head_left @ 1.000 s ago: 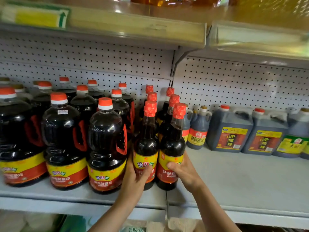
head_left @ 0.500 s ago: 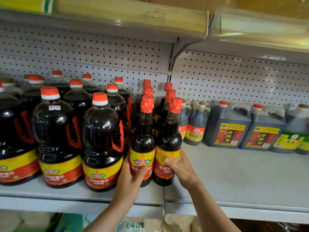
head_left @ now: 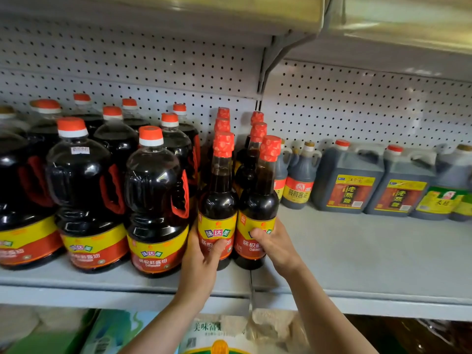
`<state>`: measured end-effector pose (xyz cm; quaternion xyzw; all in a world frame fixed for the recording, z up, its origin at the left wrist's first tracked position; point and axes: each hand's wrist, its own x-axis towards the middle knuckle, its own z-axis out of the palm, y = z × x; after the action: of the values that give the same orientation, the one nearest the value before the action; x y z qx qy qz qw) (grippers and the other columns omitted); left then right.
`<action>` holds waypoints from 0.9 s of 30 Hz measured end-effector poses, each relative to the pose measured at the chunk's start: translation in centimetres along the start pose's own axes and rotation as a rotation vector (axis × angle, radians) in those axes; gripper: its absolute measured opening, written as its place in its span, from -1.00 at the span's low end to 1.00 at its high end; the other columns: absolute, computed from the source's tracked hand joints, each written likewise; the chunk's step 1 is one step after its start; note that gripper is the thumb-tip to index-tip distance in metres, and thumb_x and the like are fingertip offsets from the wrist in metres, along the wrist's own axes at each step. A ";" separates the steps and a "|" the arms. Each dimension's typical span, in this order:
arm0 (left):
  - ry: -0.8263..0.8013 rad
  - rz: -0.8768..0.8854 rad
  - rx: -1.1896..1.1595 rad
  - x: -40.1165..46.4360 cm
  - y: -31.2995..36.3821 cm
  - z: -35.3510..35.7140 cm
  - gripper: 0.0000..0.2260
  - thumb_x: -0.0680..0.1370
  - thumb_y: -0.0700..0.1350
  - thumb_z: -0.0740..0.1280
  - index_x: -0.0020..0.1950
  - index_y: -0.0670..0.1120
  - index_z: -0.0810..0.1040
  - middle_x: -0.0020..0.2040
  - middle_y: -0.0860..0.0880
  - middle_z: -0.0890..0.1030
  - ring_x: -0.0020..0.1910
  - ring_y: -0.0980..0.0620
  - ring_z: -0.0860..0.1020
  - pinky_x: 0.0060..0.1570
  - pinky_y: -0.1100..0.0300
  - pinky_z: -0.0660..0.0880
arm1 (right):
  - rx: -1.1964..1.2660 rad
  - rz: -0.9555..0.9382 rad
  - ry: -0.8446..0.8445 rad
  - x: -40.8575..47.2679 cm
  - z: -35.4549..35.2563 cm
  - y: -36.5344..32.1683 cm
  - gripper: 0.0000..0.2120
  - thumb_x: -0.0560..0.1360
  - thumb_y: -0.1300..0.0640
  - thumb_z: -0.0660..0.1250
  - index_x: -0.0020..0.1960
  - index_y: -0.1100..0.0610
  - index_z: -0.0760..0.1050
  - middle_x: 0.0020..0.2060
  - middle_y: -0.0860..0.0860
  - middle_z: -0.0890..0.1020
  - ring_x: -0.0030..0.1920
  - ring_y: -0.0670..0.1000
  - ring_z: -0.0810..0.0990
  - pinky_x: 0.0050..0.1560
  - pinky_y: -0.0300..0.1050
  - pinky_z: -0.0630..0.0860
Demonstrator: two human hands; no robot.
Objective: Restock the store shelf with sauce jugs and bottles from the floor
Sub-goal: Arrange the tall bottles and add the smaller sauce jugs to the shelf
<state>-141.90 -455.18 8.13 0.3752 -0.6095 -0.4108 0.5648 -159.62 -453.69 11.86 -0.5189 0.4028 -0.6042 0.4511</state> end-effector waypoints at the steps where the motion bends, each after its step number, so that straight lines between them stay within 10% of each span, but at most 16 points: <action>1: 0.007 -0.005 -0.004 0.0 0.1 0.1 -0.34 0.47 0.11 0.36 0.55 0.03 0.27 0.36 0.18 0.48 0.28 0.42 0.42 0.10 0.60 0.34 | -0.002 -0.005 0.003 0.0 -0.1 0.2 -0.09 0.34 -0.17 0.60 0.47 0.29 0.31 0.29 0.24 0.60 0.27 0.25 0.61 0.18 0.01 0.58; 12: -0.001 0.022 -0.047 0.1 0.3 0.4 -0.40 0.57 0.14 0.34 0.55 0.19 0.17 0.44 0.29 0.37 0.38 0.36 0.36 0.23 0.49 0.33 | -0.163 -0.018 -0.017 -0.1 -1.0 0.1 -0.08 0.37 -0.34 0.48 0.50 0.18 0.29 0.33 0.05 0.60 0.32 0.09 0.59 0.21 -0.11 0.56; 17: -0.058 -0.026 -0.150 0.2 0.3 -0.2 -0.38 0.54 0.13 0.39 0.55 0.16 0.22 0.37 0.31 0.46 0.34 0.29 0.44 0.26 0.37 0.41 | -0.099 0.008 0.074 2.1 -2.0 -0.9 -0.04 0.39 -0.58 0.15 0.60 -0.01 0.21 0.48 -0.03 0.47 0.48 0.03 0.43 0.50 0.12 0.34; 27: -0.107 -0.055 -0.227 0.2 0.8 -0.6 -0.31 0.40 0.25 0.46 0.47 0.30 0.26 0.31 0.42 0.47 0.29 0.36 0.46 0.24 0.26 0.39 | -0.058 0.099 0.130 6.2 -2.2 -1.7 -0.09 0.42 -0.59 0.00 0.57 -0.05 0.28 0.45 0.07 0.49 0.46 0.14 0.45 0.46 0.22 0.38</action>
<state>-141.31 -455.14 8.93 0.3031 -0.5779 -0.5119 0.5586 -162.38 -459.17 14.78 -0.4709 0.4739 -0.6014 0.4382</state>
